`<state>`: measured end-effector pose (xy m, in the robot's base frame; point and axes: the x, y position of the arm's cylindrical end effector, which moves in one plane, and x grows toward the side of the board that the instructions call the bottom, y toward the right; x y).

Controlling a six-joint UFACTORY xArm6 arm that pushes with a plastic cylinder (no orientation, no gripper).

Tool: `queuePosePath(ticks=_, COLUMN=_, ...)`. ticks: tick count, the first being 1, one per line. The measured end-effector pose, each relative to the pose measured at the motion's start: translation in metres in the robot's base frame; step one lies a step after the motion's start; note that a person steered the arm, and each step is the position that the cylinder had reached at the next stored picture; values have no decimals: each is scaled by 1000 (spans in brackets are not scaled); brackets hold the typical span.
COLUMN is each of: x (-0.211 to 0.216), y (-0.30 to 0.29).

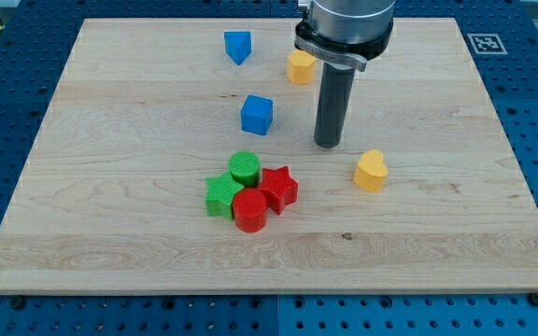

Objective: Push the yellow heart towards the yellow hexagon

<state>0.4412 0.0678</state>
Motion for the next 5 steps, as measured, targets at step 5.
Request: queuePosePath(ticks=5, x=66, y=83)
